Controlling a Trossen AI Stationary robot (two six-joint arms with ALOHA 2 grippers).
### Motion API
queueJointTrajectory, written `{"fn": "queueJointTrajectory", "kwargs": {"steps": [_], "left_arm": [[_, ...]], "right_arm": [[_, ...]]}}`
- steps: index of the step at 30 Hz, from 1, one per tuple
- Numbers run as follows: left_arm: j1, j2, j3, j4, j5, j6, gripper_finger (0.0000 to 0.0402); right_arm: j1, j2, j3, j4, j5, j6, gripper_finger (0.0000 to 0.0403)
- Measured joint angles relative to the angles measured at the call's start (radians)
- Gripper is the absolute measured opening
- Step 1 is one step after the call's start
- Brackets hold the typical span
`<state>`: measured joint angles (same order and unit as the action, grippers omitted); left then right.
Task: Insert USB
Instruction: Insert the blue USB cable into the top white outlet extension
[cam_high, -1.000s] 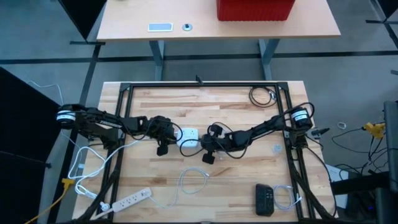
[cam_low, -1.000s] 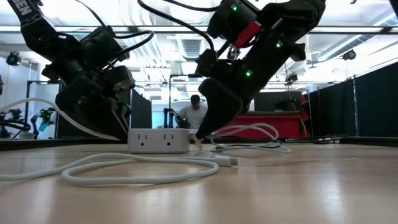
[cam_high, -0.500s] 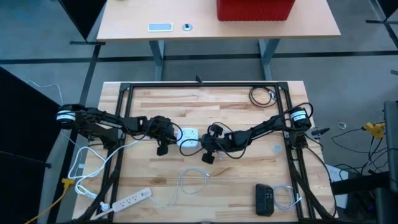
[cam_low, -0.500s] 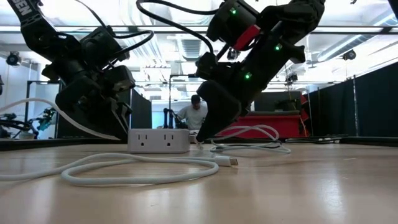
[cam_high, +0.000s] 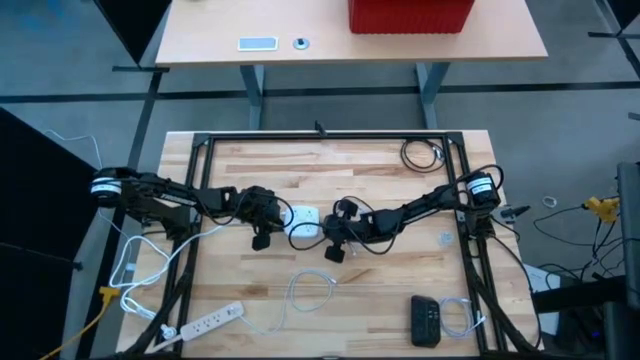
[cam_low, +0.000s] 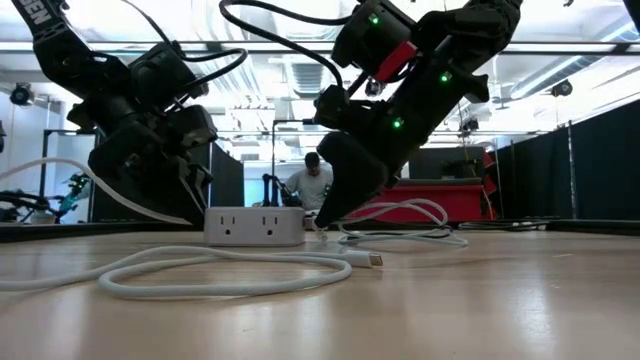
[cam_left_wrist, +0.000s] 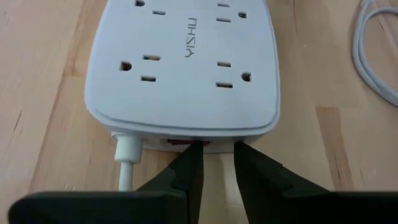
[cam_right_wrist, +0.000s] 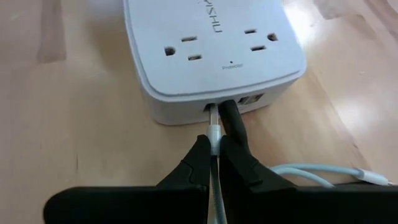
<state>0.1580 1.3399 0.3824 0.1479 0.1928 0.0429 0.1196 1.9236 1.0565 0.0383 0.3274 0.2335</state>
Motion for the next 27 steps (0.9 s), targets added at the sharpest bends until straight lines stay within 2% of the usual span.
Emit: {"fn": "queueJointTrajectory", "kwargs": {"steps": [6, 27], "left_arm": [[0.0, 0.0, 0.0, -0.003, 0.003, 0.0, 0.0077], [0.0, 0.0, -0.001, -0.021, 0.0, 0.001, 0.0077]], "right_arm": [[0.0, 0.0, 0.009, -0.005, -0.037, -0.011, 0.0], [0.021, -0.003, 0.031, -0.016, -0.047, -0.008, 0.0]]}}
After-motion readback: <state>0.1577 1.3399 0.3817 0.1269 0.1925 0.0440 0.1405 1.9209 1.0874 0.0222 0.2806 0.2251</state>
